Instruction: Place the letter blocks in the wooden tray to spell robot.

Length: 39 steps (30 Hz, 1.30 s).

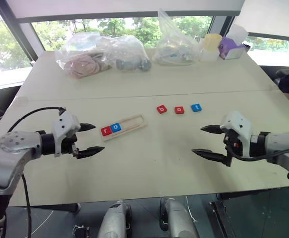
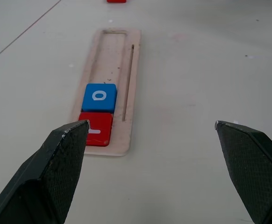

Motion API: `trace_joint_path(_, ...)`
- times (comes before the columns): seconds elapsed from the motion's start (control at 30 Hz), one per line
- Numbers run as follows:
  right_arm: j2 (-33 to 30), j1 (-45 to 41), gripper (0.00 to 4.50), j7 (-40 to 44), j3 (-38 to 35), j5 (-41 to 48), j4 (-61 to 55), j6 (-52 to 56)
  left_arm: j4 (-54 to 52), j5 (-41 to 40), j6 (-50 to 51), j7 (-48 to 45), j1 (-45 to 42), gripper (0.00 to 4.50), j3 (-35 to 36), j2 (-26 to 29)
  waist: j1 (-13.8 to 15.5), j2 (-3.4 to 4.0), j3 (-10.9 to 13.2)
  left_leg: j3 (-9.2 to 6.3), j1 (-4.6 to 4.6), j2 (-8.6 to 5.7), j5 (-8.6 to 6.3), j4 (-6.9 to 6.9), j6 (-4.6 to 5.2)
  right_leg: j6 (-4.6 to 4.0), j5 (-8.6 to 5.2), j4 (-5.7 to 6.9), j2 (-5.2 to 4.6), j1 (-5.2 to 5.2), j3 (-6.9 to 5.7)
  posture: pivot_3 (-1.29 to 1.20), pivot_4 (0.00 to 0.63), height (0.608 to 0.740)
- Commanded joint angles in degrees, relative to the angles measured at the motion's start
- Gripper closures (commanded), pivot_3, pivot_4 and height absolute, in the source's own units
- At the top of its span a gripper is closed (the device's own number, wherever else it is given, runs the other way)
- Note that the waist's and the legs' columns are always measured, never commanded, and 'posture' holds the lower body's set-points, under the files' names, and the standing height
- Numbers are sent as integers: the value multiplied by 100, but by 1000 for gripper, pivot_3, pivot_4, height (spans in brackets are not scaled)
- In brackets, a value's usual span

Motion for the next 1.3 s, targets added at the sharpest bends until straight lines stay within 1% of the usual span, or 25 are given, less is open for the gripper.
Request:
trace_joint_path(0.03,107,-144,32,-212,26,44,-229,-12,376,383,-580,80,-304,0,-186,-150,4,0,0,0,1,0,0,1,0,-2,1,1,0,1,0,0,150,740)
trace_joint_path(0.1,116,-108,32,-259,91,28,-282,-34,606,555,-819,61,-409,0,-316,-235,15,0,0,0,1,0,1,1,0,-3,3,1,0,1,0,0,150,740)
trace_joint_path(0.2,169,-98,32,-392,168,16,-341,-15,1075,593,-1012,-105,-691,0,-449,-401,18,-2,0,1,-1,0,1,1,0,-3,3,0,0,1,0,0,150,740)
trace_joint_path(0.3,287,-193,32,-570,236,71,-391,58,1735,823,-1375,-160,-1154,0,-656,-606,56,-3,0,3,-2,-1,1,2,0,-3,3,0,0,0,0,0,150,740)
trace_joint_path(0.47,362,-78,32,-732,346,11,-486,45,2850,1230,-2080,-323,-1761,0,-979,-942,124,-4,-1,7,0,-3,1,6,1,-3,4,3,1,3,0,0,150,740)
trace_joint_path(0.6,407,-44,32,-868,326,55,-558,108,3395,1346,-2317,-443,-2104,0,-1070,-1160,125,-7,-2,6,-2,-4,1,6,1,-2,5,3,1,3,0,0,150,740)
trace_joint_path(0.73,416,29,32,-959,314,79,-651,148,3703,1392,-2444,-611,-2255,0,-1131,-1287,125,-8,-2,7,-2,-4,1,8,1,-1,6,3,1,5,0,0,150,740)
trace_joint_path(0.93,388,56,32,-1017,339,87,-680,155,3851,1463,-2519,-823,-2296,0,-1261,-1367,120,-9,-3,6,0,-4,2,8,2,-1,6,6,1,4,0,0,150,740)
trace_joint_path(1.3,389,71,32,-1061,380,104,-730,175,4293,1865,-2866,-624,-2429,0,-1367,-1524,128,-13,-5,4,0,-4,2,12,2,0,6,8,1,9,0,0,150,740)
